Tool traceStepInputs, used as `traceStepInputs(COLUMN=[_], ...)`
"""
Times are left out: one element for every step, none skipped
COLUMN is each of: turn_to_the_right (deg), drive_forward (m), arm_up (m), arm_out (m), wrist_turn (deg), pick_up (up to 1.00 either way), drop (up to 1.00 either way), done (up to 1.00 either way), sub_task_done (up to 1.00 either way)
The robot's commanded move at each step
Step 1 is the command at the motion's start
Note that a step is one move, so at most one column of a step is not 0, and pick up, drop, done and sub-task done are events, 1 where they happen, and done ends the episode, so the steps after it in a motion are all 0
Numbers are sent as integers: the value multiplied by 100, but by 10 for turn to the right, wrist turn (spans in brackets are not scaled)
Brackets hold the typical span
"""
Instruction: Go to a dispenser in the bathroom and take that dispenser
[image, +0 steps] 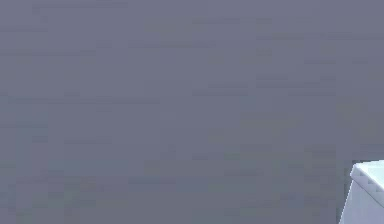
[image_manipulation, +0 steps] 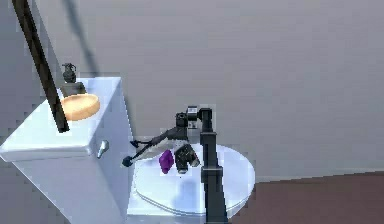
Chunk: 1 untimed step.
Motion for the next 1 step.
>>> traceStepInputs(turn_to_the_right=[0], drive_forward=[0], arm_up=[0], arm_out=[0], wrist_turn=[450], pick_up=[0], drop=[0], done=[0], sub_task_done=[0])
